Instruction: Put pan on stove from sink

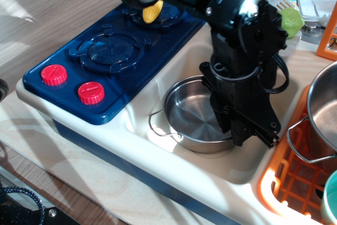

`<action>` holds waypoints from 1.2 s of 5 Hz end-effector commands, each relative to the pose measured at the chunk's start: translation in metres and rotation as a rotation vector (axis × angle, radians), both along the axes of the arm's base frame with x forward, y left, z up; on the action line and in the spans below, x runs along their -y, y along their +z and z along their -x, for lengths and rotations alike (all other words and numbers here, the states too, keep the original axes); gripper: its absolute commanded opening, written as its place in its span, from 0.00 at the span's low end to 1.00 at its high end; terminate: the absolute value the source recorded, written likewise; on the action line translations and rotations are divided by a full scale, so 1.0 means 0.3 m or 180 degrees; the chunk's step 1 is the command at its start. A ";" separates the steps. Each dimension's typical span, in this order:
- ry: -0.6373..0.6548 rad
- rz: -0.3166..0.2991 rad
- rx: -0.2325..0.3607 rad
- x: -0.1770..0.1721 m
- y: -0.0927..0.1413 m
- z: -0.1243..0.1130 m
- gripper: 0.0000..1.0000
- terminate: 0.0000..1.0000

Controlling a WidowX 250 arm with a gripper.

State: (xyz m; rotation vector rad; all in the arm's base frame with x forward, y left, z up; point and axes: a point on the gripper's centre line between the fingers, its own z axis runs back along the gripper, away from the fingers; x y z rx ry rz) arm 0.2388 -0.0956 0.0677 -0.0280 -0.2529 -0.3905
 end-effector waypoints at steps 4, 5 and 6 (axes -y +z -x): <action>0.0076 -0.0399 -0.0256 -0.055 0.247 0.035 0.00 0.00; 0.0114 -0.0490 -0.0332 -0.084 0.327 0.048 0.00 0.00; 0.0177 -0.0586 -0.0461 -0.091 0.439 0.056 0.00 0.00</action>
